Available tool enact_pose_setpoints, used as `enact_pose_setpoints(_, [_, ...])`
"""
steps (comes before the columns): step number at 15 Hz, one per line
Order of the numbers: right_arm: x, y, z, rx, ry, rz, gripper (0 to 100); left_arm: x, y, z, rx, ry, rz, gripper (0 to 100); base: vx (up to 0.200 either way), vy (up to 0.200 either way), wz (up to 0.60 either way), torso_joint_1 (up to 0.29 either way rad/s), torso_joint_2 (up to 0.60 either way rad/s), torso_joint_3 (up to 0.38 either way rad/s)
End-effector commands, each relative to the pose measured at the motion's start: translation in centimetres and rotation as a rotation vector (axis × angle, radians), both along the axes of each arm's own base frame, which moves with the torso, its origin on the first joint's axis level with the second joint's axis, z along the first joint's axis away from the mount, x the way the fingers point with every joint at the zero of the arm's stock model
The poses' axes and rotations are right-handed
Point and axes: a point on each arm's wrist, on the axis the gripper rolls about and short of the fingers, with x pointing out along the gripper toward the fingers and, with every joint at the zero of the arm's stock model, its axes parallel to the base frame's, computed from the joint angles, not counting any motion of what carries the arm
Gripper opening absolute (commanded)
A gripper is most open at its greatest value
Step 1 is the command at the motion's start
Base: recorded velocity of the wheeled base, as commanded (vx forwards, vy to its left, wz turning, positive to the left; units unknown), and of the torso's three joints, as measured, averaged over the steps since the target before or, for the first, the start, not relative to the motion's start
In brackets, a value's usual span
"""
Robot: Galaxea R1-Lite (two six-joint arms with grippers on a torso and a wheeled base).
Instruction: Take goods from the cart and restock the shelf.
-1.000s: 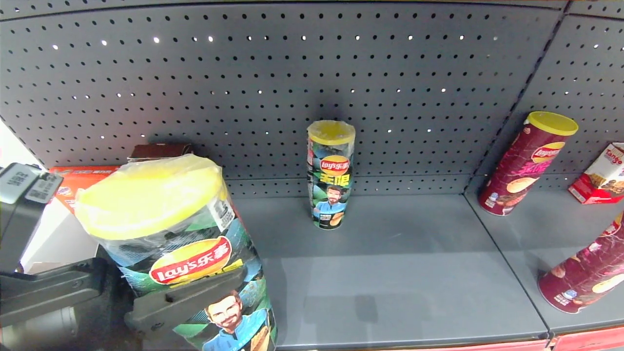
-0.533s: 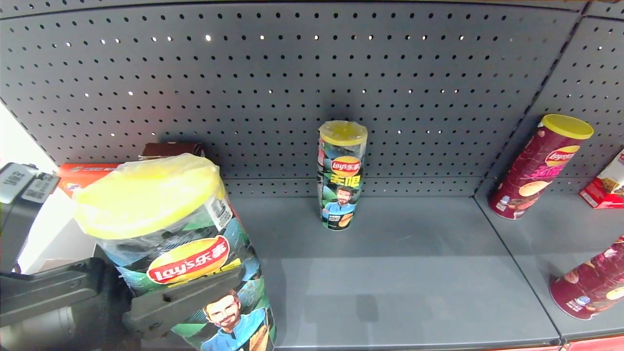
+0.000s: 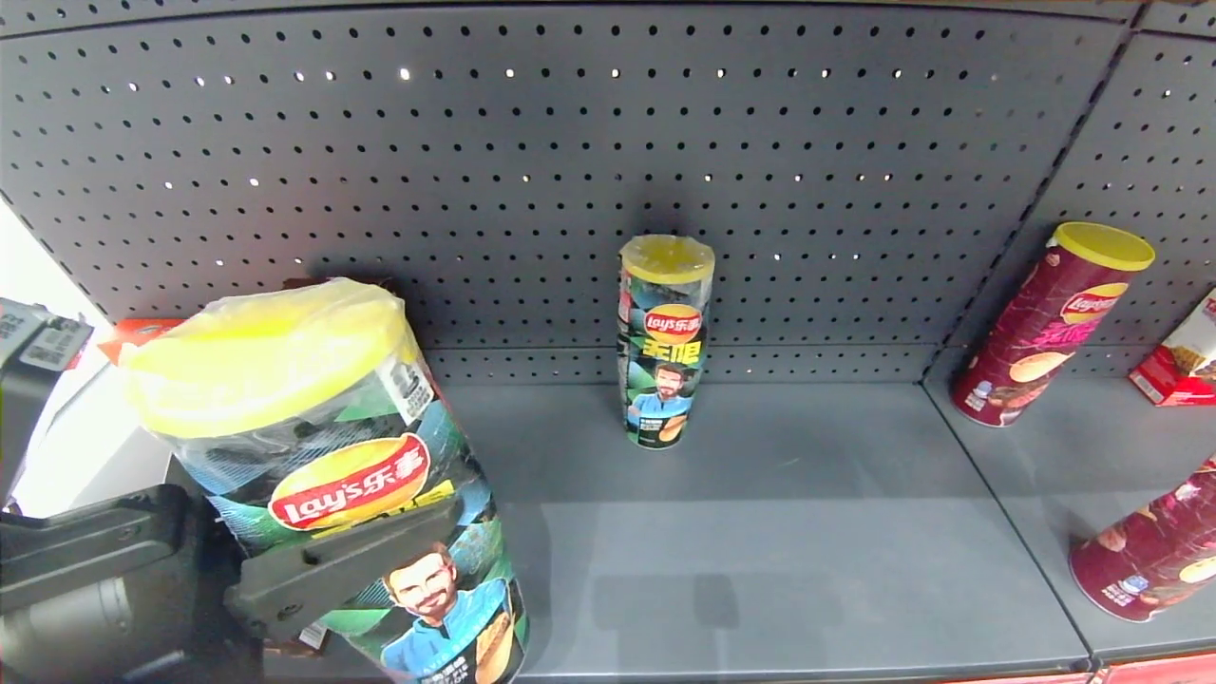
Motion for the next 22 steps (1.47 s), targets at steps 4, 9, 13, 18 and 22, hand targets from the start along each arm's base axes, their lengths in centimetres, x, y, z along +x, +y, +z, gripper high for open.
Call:
enact_pose_setpoints(4, [4.4, 0.9, 8.9, -0.086, 0.127, 0.434, 100, 0.6, -0.1, -0.6, 0.019, 0.022, -0.011, 0, 0.0, 0.0, 0.0, 0.0, 0.0, 0.0])
enact_pose_setpoints(9, [8.8, 4.5, 10.8, -0.153, 0.252, 0.77, 100, 0.7, -0.2, -0.7, 0.022, 0.03, -0.015, 0, 0.0, 0.0, 0.0, 0.0, 0.0, 0.0])
enact_pose_setpoints(13, [12.9, 8.3, 10.9, -0.179, 0.291, 0.815, 100, 0.9, -0.3, -0.8, 0.025, 0.036, -0.015, 0, 0.0, 0.0, 0.0, 0.0, 0.0, 0.0])
enact_pose_setpoints(18, [20.4, 11.8, 9.7, -0.172, 0.302, 0.674, 100, 1.0, -0.4, -1.0, 0.031, 0.046, -0.015, 0, 0.0, 0.0, 0.0, 0.0, 0.0, 0.0])
enact_pose_setpoints(22, [24.2, 13.9, 9.5, -0.164, 0.238, 0.681, 100, 1.1, -0.4, -1.0, 0.032, 0.048, -0.014, 0, 0.0, 0.0, 0.0, 0.0, 0.0, 0.0])
